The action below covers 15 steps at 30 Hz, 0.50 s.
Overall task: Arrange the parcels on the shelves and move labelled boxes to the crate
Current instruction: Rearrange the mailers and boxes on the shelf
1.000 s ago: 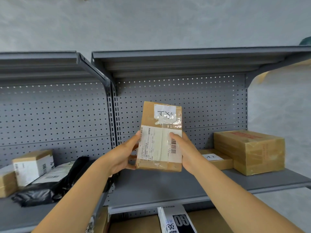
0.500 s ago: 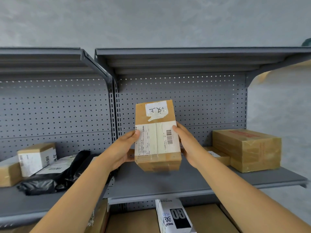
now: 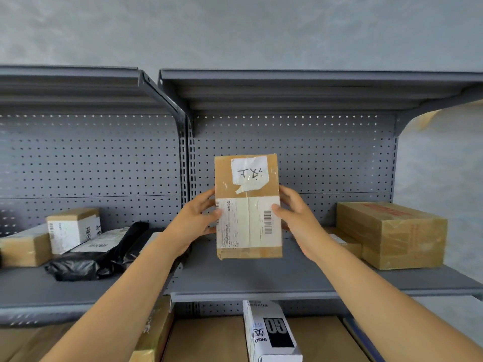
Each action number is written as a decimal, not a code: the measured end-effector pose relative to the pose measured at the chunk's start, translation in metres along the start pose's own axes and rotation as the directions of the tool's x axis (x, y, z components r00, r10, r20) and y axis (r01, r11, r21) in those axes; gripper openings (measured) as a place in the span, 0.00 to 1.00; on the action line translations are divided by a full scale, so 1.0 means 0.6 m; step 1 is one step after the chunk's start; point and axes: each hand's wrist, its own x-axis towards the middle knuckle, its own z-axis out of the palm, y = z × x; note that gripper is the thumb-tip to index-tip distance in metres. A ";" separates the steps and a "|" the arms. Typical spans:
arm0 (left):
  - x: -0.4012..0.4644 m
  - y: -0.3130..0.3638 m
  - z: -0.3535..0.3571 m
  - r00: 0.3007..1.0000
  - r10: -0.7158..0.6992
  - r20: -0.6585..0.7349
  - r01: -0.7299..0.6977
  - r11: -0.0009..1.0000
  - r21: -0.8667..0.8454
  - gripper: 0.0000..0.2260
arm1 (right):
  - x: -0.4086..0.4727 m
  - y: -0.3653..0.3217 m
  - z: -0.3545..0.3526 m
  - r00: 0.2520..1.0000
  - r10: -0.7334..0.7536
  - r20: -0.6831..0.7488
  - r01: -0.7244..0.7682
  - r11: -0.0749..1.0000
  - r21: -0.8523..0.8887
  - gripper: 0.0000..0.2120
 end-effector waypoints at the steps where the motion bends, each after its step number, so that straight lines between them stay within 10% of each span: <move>1: 0.001 -0.008 -0.004 0.999 0.021 -0.033 -0.019 0.998 0.061 0.23 | 0.000 0.006 0.007 1.000 -0.006 0.005 0.007 0.999 -0.051 0.19; 15: 0.072 -0.133 -0.075 0.979 0.071 -0.191 0.033 0.871 0.490 0.34 | 0.071 0.133 0.116 0.998 0.040 -0.041 -0.052 0.929 -0.367 0.28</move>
